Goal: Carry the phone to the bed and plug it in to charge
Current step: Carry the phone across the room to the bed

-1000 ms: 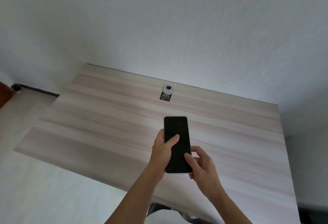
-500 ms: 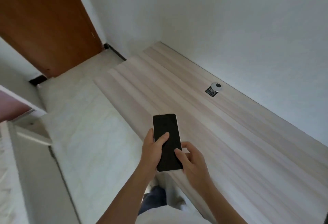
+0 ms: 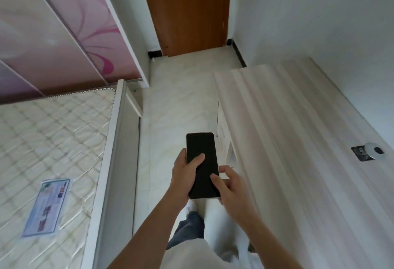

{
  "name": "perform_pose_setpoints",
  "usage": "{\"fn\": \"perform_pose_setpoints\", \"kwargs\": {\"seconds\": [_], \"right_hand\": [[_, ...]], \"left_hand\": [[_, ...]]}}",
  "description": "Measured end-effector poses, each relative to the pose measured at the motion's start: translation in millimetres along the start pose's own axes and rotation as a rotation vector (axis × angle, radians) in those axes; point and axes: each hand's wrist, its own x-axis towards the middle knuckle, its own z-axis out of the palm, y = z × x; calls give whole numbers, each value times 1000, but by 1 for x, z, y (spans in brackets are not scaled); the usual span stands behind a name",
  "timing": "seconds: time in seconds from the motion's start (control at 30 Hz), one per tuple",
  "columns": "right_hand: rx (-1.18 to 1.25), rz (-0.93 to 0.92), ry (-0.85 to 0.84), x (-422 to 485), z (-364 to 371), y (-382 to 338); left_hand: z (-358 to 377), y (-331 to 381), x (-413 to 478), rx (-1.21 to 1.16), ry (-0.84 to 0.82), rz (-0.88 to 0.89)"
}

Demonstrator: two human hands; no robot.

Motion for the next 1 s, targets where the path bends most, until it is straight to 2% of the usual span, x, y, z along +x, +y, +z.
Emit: {"fn": "perform_pose_setpoints", "kwargs": {"seconds": [0.17,0.43,0.73,1.0], "right_hand": [[-57,6,-90,45,30,-8],[-121,-11,-151,162,72,-42],[-109,-49,-117,294,123,-100],[-137,-41,-118,373,142,-120]], "left_hand": [[-31,10,37,-27,82,-7],[-76,52,142,-130,114,-14],[-120,128,265,-187,99,-8],[-134,160,340,-220,97,-26]]}}
